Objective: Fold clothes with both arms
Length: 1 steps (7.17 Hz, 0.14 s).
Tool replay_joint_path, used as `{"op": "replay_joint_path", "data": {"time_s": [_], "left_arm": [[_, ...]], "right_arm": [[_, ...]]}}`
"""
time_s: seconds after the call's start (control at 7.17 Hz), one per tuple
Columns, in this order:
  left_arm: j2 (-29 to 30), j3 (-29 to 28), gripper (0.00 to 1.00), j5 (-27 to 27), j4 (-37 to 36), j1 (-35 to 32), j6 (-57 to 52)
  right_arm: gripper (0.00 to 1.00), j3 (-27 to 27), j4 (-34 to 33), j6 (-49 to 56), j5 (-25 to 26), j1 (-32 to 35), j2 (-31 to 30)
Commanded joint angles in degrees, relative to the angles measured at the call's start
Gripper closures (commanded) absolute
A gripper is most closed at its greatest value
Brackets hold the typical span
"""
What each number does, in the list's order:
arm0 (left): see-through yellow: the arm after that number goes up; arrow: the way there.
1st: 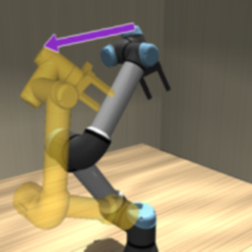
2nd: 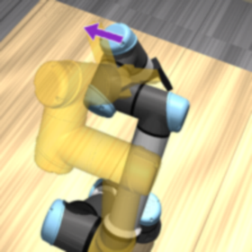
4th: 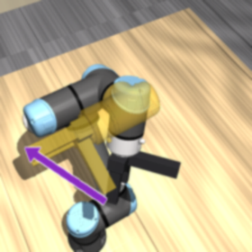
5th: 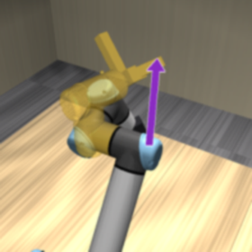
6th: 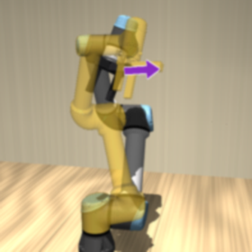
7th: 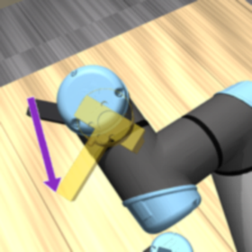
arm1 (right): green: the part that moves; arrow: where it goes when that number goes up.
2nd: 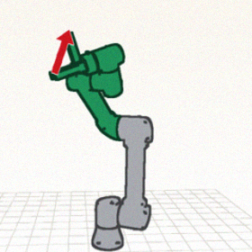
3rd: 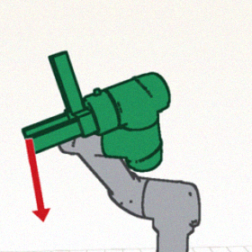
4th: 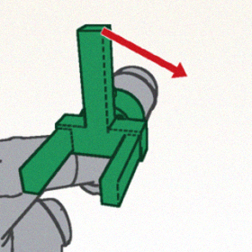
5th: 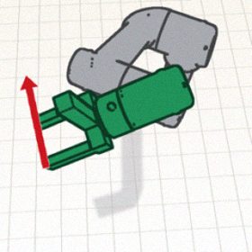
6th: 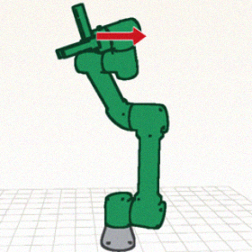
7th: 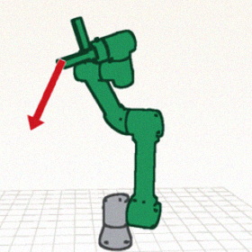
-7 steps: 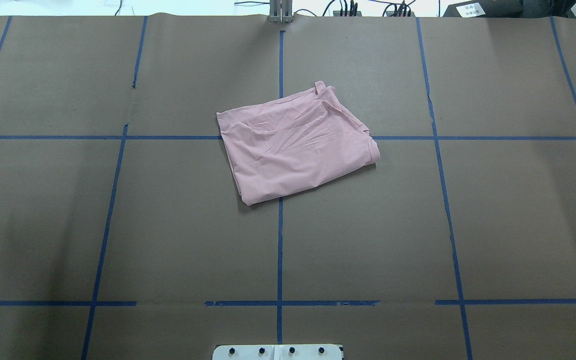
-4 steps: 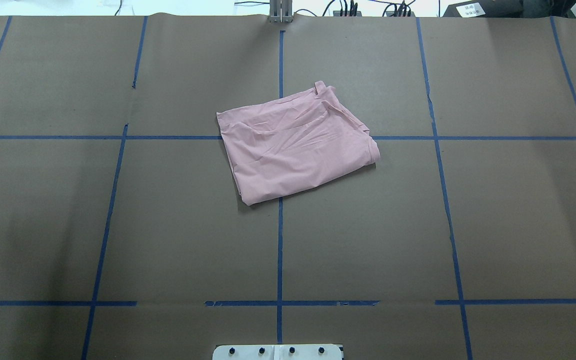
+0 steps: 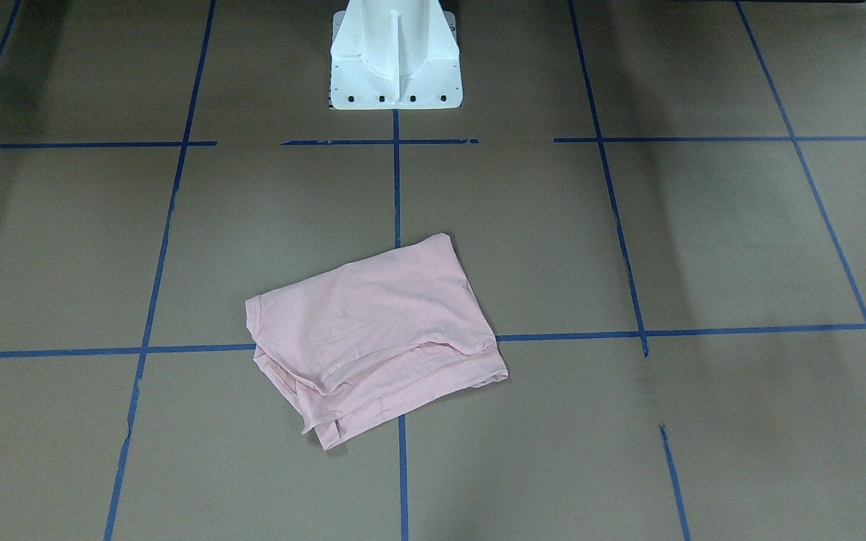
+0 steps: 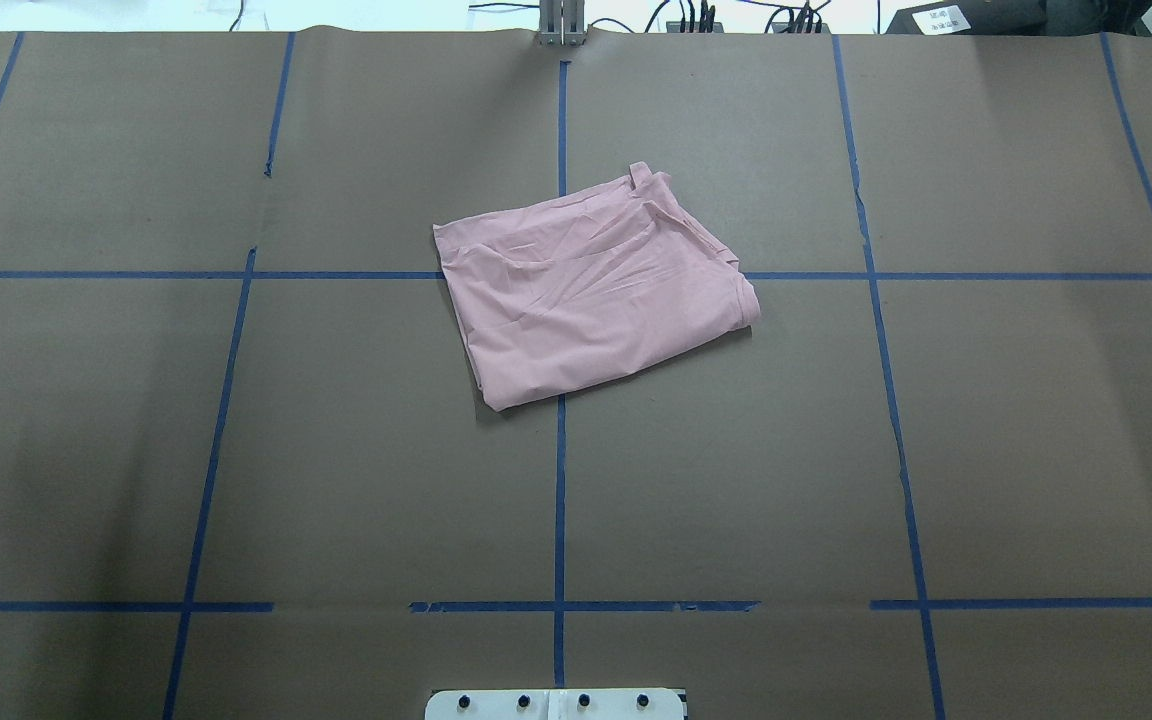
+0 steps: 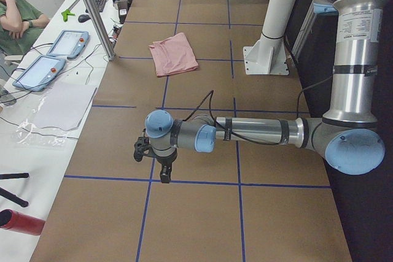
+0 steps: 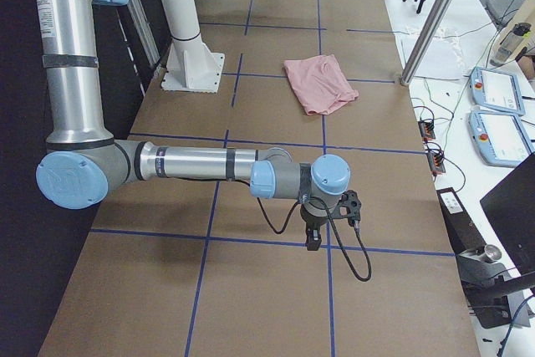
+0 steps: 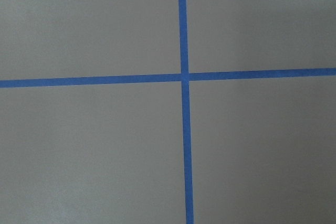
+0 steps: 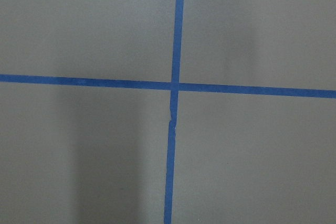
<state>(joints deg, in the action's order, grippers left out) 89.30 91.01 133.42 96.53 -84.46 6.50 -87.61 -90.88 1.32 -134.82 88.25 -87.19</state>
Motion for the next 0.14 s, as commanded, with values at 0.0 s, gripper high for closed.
{"op": "replay_joint_path", "data": {"time_s": [0.0], "left_arm": [[0.0, 0.13, 0.0, 0.0, -0.02, 0.0, 0.0]], "right_arm": [[0.0, -0.01, 0.0, 0.0, 0.0, -0.01, 0.0]]}}
